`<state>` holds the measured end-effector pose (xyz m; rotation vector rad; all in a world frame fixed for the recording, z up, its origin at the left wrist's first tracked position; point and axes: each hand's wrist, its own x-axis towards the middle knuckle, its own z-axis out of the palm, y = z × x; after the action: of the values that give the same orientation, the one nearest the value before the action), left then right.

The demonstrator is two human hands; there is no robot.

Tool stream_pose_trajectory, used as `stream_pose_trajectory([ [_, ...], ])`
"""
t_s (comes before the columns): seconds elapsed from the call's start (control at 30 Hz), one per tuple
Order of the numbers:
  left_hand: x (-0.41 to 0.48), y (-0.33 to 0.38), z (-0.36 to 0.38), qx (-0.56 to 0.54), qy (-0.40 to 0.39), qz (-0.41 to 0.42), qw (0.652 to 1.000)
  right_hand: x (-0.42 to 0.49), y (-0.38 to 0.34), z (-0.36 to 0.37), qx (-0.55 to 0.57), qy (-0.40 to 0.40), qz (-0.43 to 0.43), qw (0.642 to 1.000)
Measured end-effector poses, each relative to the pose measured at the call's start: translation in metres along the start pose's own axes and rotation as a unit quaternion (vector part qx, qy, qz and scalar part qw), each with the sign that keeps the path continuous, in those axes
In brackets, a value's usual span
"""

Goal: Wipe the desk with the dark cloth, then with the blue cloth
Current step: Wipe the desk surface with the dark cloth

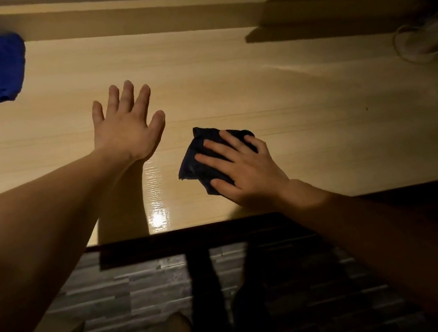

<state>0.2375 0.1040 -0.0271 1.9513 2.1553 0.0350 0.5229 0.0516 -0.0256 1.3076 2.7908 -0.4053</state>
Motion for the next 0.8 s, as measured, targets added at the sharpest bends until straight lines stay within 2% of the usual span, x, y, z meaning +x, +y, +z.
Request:
stream_pose_trajectory([
  [0.17, 0.0, -0.003, -0.002, -0.01, -0.006, 0.005, 1.0, -0.027, -0.018, 0.01, 0.028, -0.002, 0.017, 0.999],
  [0.27, -0.009, 0.0, -0.004, -0.036, 0.023, 0.024, 0.999, -0.044, -0.029, 0.015, 0.049, -0.012, 0.026, 0.998],
  [0.43, -0.02, 0.05, -0.006, -0.078, 0.033, 0.088, 0.992, -0.071, -0.042, 0.021, 0.075, -0.007, 0.004, 0.997],
  [0.53, -0.015, 0.079, 0.0, -0.107, 0.017, 0.074, 0.991, -0.076, -0.047, 0.008, 0.159, -0.013, 0.025, 0.987],
  [0.6, -0.013, 0.085, 0.01, -0.082, 0.005, 0.066, 0.994, -0.078, -0.046, -0.005, 0.243, -0.024, 0.039, 0.969],
  [0.7, -0.011, 0.086, 0.02, -0.043, 0.004, 0.055, 0.998, -0.069, -0.028, -0.032, 0.377, -0.016, 0.067, 0.924],
  [0.8, -0.01, 0.089, 0.021, -0.038, 0.006, 0.051, 0.998, -0.045, 0.0, -0.066, 0.497, 0.037, 0.15, 0.854],
])
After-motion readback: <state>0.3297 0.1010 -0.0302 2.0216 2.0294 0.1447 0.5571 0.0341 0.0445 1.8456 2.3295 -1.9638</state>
